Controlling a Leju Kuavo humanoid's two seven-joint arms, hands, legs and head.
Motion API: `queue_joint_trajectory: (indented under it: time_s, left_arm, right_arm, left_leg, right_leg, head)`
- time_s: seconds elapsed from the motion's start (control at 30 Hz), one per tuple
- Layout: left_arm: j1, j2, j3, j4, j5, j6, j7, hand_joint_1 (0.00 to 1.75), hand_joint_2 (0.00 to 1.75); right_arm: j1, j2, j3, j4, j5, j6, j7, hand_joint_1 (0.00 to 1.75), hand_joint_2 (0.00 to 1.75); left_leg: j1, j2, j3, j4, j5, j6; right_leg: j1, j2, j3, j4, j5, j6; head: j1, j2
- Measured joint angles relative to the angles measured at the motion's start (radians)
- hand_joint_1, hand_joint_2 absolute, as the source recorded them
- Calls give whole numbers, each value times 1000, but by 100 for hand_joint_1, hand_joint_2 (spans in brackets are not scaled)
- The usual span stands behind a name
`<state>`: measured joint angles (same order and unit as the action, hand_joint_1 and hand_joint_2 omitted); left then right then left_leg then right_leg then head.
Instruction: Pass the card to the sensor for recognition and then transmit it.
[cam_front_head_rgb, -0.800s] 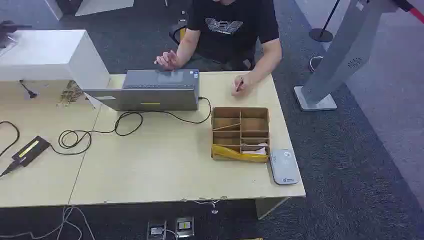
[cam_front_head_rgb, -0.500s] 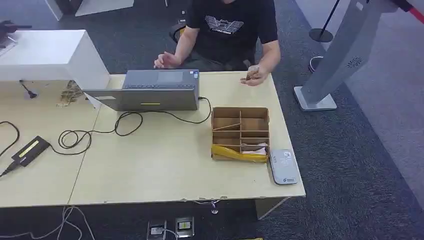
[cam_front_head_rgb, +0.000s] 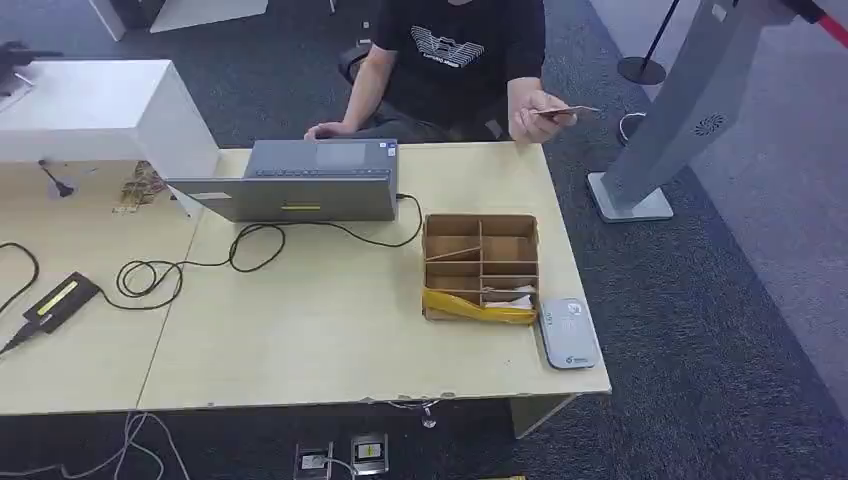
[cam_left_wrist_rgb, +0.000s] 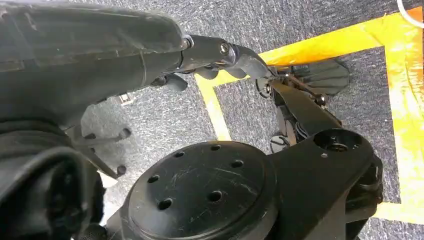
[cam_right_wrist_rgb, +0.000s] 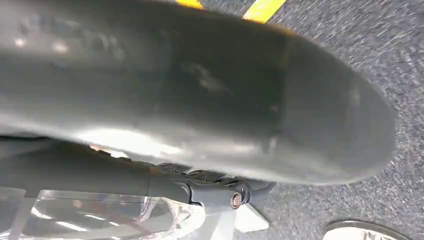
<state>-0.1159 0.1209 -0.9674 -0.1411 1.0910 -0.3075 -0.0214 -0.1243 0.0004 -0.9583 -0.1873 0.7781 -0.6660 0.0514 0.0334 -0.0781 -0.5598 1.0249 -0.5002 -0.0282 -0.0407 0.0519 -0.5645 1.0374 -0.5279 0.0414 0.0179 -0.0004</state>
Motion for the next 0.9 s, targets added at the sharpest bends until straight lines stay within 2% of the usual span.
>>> queue_joint_trajectory:
  time_s: [0.07, 0.2, 0.47, 0.6, 0.67, 0.7, 0.77, 0.8, 0.83, 0.9]
  left_arm:
    - [0, -2, 0, 0, 0, 0, 0, 0, 0]
    - [0, -9, 0, 0, 0, 0, 22, 0, 0]
    - [0, -41, 0, 0, -3, 0, 118, 0, 0]
    - [0, -52, 0, 0, -6, 0, 137, 0, 0]
    - [0, -54, 0, 0, -7, 0, 137, 0, 0]
    - [0, -55, -1, 0, -10, 0, 137, 0, 0]
    - [0, -58, -2, 0, -12, 0, 137, 0, 0]
    - [0, -58, -3, 0, -13, 0, 137, 0, 0]
    - [0, -59, -3, 0, -13, 0, 137, 0, 0]
    - [1, -60, -4, 0, -14, 0, 137, 0, 0]
  right_arm:
    - [-5, 1, -20, 3, -60, 10, -34, 0, 0]
    - [-13, 8, -93, 6, -204, 45, -150, 0, 0]
    - [-36, 35, -306, 16, -533, 60, -547, 0, 0]
    - [-42, 64, -393, 19, -553, -2, -702, 0, 0]
    - [-38, 80, -423, 18, -492, 0, -705, 0, 0]
    - [-39, 84, -438, 13, -484, 20, -716, 0, 0]
    - [-49, 72, -457, 9, -493, 143, -737, 0, 0]
    - [-56, 47, -462, 11, -491, 239, -742, 0, 0]
    - [-65, 17, -468, 12, -490, 294, -745, 0, 0]
    - [-86, -76, -479, 10, -499, 412, -739, 0, 0]
  left_leg:
    - [0, 0, 0, 0, 0, 0]
    - [0, 0, 0, 0, 0, 0]
    - [0, 0, 0, 0, 0, 0]
    - [0, 0, 0, 0, 0, 0]
    - [0, 0, 0, 0, 0, 0]
    - [0, 0, 0, 0, 0, 0]
    - [0, 1, 0, 0, 0, 0]
    - [-2, 1, 1, 0, 0, 0]
    - [-4, 1, 1, 0, 0, 1]
    - [-5, 0, 0, 0, 1, 2]
  right_leg:
    - [0, 0, 0, 0, 0, 0]
    - [0, 0, 0, 0, 0, 0]
    - [0, 0, 0, 0, 0, 0]
    - [0, 0, 0, 0, 0, 0]
    - [0, 0, 0, 0, 0, 0]
    - [0, 0, 0, 0, 0, 0]
    - [0, 1, 0, 0, 0, 0]
    - [-2, 0, 0, 0, 0, 0]
    - [-4, 0, 0, 0, 0, 0]
    - [-5, 0, 1, -1, 2, 3]
  head:
    - [0, 0]
    - [0, 0]
    - [0, 0]
    - [0, 0]
    - [0, 0]
    - [0, 0]
    - [-1, 0]
    - [-1, 0]
    - [-1, 0]
    - [1, 0]
